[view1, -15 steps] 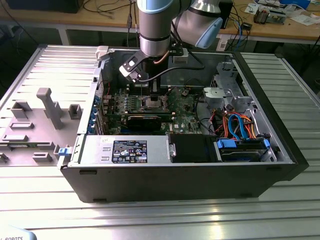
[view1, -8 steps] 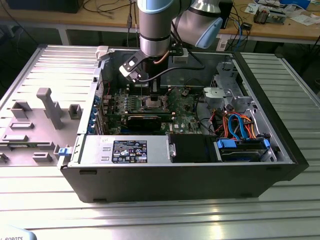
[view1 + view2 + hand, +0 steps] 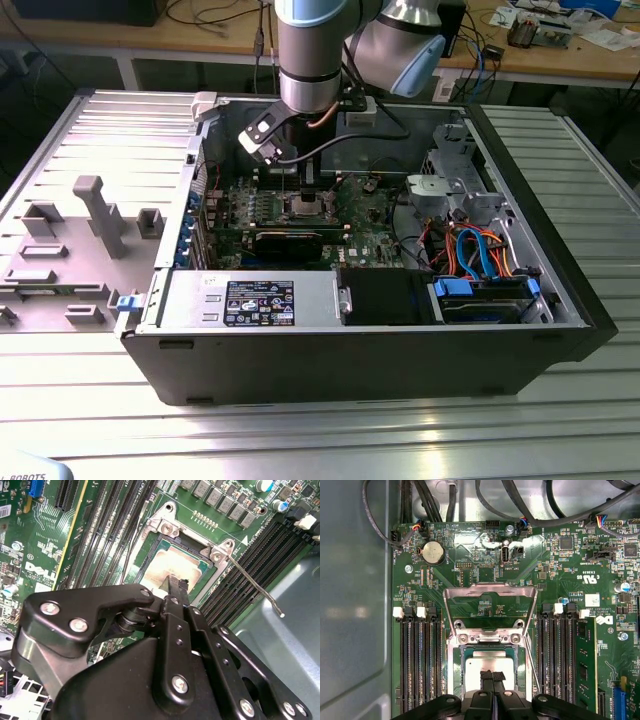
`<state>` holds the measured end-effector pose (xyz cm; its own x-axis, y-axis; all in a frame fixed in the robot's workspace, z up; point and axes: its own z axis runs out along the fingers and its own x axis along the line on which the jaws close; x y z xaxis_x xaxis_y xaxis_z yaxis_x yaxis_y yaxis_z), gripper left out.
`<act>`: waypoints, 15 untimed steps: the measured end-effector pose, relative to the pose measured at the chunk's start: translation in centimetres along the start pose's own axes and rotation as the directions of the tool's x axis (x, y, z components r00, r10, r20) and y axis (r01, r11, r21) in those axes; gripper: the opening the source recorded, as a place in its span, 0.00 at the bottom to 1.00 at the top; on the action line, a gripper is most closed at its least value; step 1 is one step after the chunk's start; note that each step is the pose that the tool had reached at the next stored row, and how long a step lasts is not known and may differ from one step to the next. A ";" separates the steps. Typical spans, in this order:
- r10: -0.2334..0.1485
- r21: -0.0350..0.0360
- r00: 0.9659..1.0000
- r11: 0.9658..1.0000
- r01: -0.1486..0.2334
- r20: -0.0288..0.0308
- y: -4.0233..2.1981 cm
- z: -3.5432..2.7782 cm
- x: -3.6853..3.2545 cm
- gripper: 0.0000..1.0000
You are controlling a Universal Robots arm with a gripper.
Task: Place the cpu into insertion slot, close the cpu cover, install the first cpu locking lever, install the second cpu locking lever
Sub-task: 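Close the cpu cover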
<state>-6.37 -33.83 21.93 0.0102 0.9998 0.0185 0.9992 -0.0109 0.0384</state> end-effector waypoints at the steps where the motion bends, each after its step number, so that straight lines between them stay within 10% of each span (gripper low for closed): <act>1: 0.000 0.000 1.000 1.000 0.000 0.000 0.00 0.00 0.00 0.11; 15: 0.000 0.000 1.000 1.000 0.000 0.000 0.10 -2.72 0.05 0.11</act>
<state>-6.38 -33.83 24.66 0.0102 0.9998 0.0181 0.9992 -0.0109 0.0383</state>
